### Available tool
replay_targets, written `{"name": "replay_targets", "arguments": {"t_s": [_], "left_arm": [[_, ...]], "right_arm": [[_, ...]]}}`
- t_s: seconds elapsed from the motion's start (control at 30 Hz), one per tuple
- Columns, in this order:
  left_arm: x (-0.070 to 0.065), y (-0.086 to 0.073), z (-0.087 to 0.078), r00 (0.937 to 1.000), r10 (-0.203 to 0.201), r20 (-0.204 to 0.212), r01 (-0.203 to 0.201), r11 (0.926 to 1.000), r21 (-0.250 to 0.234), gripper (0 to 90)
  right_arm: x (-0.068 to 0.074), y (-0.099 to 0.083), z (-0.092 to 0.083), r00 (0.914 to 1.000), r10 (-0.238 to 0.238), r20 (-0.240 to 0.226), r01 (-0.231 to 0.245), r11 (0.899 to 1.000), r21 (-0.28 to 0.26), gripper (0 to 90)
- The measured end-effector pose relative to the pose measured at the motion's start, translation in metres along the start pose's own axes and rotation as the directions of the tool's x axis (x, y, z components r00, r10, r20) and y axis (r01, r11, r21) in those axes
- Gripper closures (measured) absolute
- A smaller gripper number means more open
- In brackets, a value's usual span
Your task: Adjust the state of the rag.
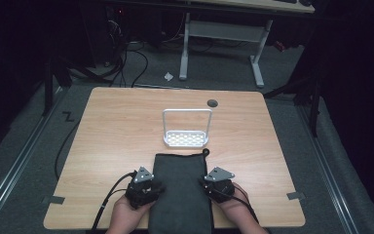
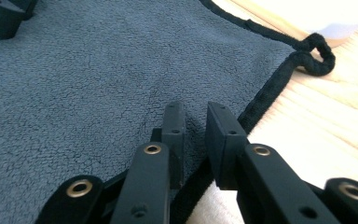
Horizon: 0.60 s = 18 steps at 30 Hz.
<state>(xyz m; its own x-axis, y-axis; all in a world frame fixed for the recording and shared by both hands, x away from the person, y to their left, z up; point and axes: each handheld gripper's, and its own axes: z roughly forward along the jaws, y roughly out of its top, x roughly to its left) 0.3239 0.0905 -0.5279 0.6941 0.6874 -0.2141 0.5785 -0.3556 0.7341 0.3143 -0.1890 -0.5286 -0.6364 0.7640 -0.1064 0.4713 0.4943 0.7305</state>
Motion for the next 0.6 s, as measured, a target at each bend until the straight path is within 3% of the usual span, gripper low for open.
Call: {"name": "replay_targets", "arguments": {"t_s": [0.07, 0.17, 0.27, 0.33, 0.43, 0.6], "left_arm": [[0.007, 0.006, -0.002, 0.9992, -0.003, -0.039, 0.002, 0.9996, -0.027, 63.6], [0.026, 0.017, -0.002, 0.9944, -0.071, -0.078, 0.064, 0.9949, -0.078, 53.0], [0.045, 0.029, 0.009, 0.9881, -0.128, -0.085, 0.123, 0.9907, -0.058, 41.1], [0.053, 0.035, 0.018, 0.9831, -0.161, -0.088, 0.156, 0.9862, -0.054, 37.7], [0.059, 0.042, 0.029, 0.9783, -0.177, -0.107, 0.174, 0.9839, -0.043, 39.0], [0.068, 0.044, 0.034, 0.9675, -0.25, -0.038, 0.248, 0.9677, -0.045, 53.4]], "right_arm": [[-0.002, 0.0, -0.002, 0.9999, 0.014, -0.007, -0.014, 1.0, -0.016, 72.3], [-0.005, 0.002, -0.005, 0.9994, 0.034, -0.003, -0.034, 0.998, -0.055, 67.2], [-0.008, 0.001, -0.005, 0.9993, 0.037, 0.001, -0.037, 0.997, -0.067, 63.5], [-0.01, 0.0, -0.004, 0.9989, 0.046, 0.001, -0.046, 0.997, -0.068, 62.6], [-0.012, -0.001, -0.004, 0.9987, 0.051, -0.001, -0.051, 0.996, -0.077, 58.1], [-0.012, 0.001, -0.001, 0.9986, 0.053, -0.002, -0.053, 0.995, -0.088, 51.4]]}}
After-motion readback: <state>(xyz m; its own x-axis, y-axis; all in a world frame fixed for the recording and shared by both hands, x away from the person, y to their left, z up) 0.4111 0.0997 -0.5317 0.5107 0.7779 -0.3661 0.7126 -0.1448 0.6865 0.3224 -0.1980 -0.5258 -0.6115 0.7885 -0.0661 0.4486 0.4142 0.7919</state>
